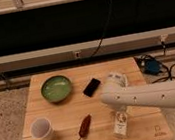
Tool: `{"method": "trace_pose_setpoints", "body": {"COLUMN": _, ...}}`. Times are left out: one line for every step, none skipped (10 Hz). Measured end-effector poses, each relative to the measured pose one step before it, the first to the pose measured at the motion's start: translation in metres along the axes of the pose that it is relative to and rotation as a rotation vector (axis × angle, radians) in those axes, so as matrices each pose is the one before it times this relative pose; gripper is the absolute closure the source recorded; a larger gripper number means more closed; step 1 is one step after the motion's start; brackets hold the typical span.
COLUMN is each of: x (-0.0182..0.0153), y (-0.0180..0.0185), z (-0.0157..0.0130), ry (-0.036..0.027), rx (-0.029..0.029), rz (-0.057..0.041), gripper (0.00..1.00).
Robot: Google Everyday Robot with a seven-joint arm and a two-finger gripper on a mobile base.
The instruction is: Place the bottle in the ceramic bowl
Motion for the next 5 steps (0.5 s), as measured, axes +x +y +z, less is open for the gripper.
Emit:
{"method": "trace_pose_setpoints", "body": {"x": -0.00119, "y": 0.00233, "z": 0.00386, "ry": -0.00134, "rx": -0.00207, "rz": -0.01182, "gripper": 0.2}}
{"method": "trace_pose_setpoints", "body": {"x": -0.00122, "y": -0.00011, "z": 0.00255, "ry": -0.00176, "rx": 0.00353, "rz": -0.00971, "gripper": 0.2}}
{"method": "trace_pose_setpoints", "body": {"x": -0.00142, "y": -0.00036, "z": 0.00339, "ry": -0.00169, "rx": 0.00512, "rz": -0.01263, "gripper": 0.2}}
{"method": "trace_pose_setpoints", "body": {"x": -0.00086, "y": -0.00004, "z": 0.0024, "ry": -0.00292, "rx": 0.00398, "rz": -0.00841, "gripper": 0.2}}
{"method": "trace_pose_setpoints", "body": {"x": -0.00154, "y": 0.00055, "z": 0.00338, "ry": -0.00565, "rx": 0.00443, "rz": -0.00509, "gripper": 0.2}}
